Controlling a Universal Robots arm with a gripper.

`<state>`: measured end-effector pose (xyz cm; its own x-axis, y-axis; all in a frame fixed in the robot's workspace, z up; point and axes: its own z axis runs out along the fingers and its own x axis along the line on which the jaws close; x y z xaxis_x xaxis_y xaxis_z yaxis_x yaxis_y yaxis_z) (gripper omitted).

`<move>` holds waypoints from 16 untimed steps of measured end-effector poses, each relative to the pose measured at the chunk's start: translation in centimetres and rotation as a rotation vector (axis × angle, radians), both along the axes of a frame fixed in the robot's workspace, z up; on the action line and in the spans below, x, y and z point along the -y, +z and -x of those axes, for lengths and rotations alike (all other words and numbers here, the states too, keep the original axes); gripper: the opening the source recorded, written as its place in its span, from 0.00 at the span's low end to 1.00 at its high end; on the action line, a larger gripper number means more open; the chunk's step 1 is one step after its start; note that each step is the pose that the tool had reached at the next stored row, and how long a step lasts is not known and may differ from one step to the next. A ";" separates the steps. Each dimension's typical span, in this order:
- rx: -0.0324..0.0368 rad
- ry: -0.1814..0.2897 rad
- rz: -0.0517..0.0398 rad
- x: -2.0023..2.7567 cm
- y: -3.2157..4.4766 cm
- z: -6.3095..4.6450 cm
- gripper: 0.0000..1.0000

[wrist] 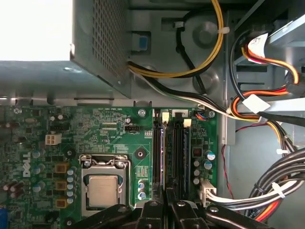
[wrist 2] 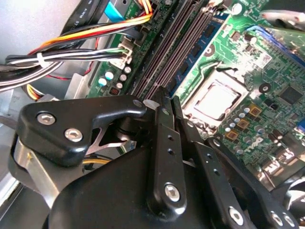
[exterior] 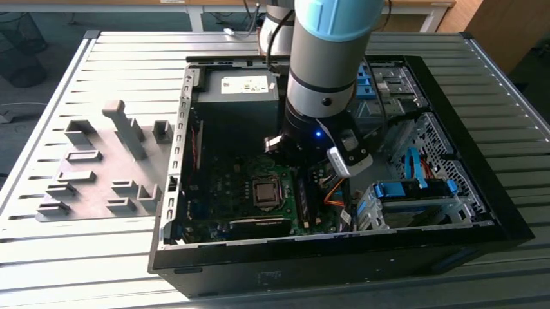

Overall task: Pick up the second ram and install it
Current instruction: 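Insert the second ram into the second slot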

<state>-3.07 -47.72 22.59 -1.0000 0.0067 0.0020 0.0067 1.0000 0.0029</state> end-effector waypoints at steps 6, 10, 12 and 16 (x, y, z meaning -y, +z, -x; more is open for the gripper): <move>-0.0001 0.000 -0.0016 0.02 -0.42 0.0 0.14; -0.0001 0.000 -0.0014 0.02 -0.52 0.0 0.14; 0.0000 0.000 -0.0016 0.01 -0.53 -0.1 0.14; -0.0001 0.000 -0.0014 0.02 -0.53 -0.1 0.14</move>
<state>-2.98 -47.74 22.06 -1.0000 0.0067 0.0021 0.0067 1.0000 0.0043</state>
